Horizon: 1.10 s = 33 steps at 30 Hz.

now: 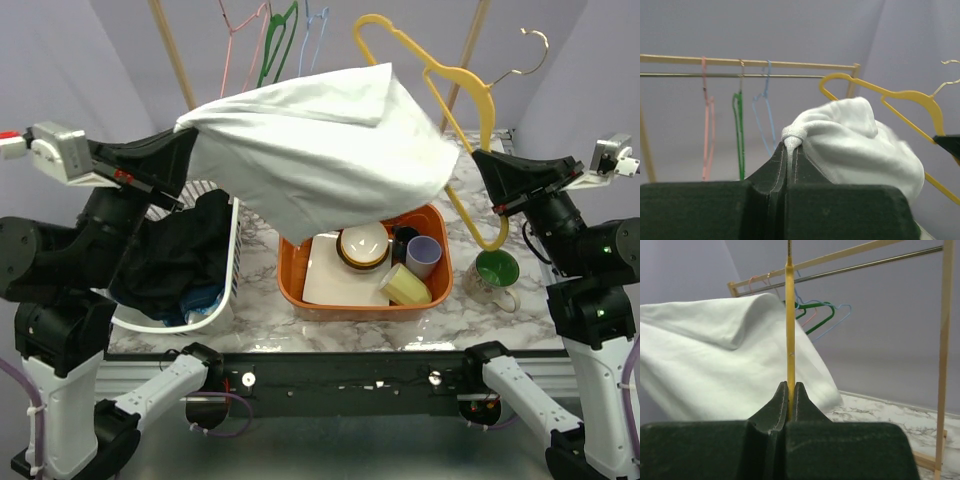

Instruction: Remove the skirt from the hanger

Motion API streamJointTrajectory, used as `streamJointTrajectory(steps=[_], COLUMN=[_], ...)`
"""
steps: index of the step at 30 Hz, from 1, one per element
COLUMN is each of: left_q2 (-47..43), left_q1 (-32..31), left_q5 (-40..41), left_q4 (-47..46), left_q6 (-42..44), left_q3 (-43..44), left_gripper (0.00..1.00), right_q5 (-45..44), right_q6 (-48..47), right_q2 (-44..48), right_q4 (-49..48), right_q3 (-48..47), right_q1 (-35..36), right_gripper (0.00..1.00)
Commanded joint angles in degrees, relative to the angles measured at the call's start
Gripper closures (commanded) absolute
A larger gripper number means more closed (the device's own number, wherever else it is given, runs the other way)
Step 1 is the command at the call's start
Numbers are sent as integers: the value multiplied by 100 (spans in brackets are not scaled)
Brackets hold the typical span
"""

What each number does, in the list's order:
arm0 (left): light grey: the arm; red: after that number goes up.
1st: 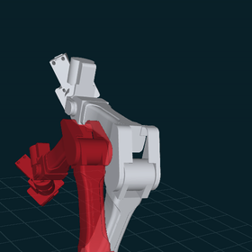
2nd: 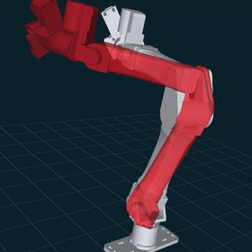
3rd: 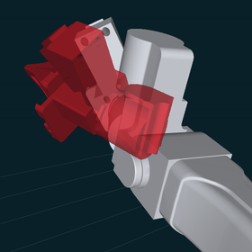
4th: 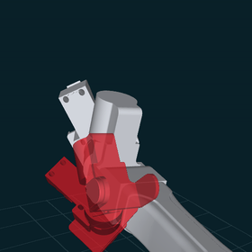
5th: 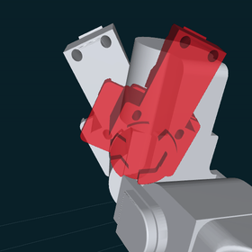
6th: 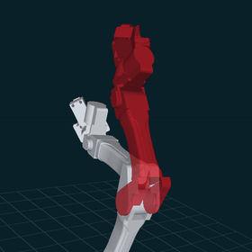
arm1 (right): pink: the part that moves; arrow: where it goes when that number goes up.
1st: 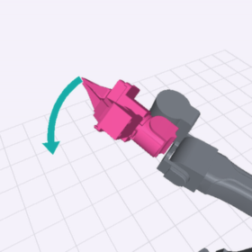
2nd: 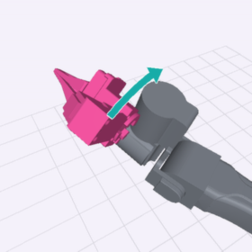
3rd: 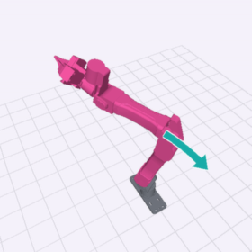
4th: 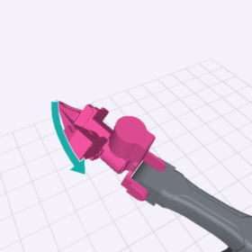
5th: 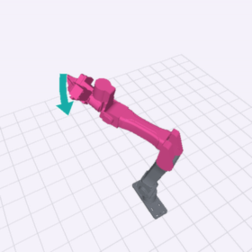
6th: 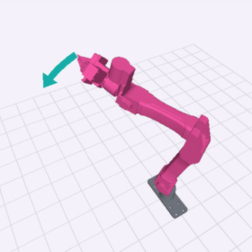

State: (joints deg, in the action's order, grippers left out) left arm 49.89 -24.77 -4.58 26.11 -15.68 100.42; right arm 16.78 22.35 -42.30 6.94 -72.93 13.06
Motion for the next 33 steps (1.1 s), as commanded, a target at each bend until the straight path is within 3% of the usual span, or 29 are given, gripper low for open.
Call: streamJointTrajectory(steps=[1,11,17,23,28,33], left_q2=[-199,249,425,539,540,329], left_q1=[34,34,34,43,104,455], left_q5=[1389,2593,3558,4517,6053,6320], left_q4=[-238,-245,-939,-1440,-1802,-2118], left_q6=[986,2384,3159,2852,2860,2868], left_q3=[407,962,-116,-821,-1559,-2061], left_gripper=[100,100,100,100,100,100], right_q5=[-860,-930,-720,-606,-588,-632], right_q6=[-266,-442,-337,-310,-336,-451], right_q2=[126,205,275,407,495,539], right_q4=[106,334,291,308,308,352], right_q3=[-99,-354,-293,-178,-143,-117], right_q1=[-84,-75,-84,-84,-84,-84], right_gripper=[99,99,99,99,99,99])
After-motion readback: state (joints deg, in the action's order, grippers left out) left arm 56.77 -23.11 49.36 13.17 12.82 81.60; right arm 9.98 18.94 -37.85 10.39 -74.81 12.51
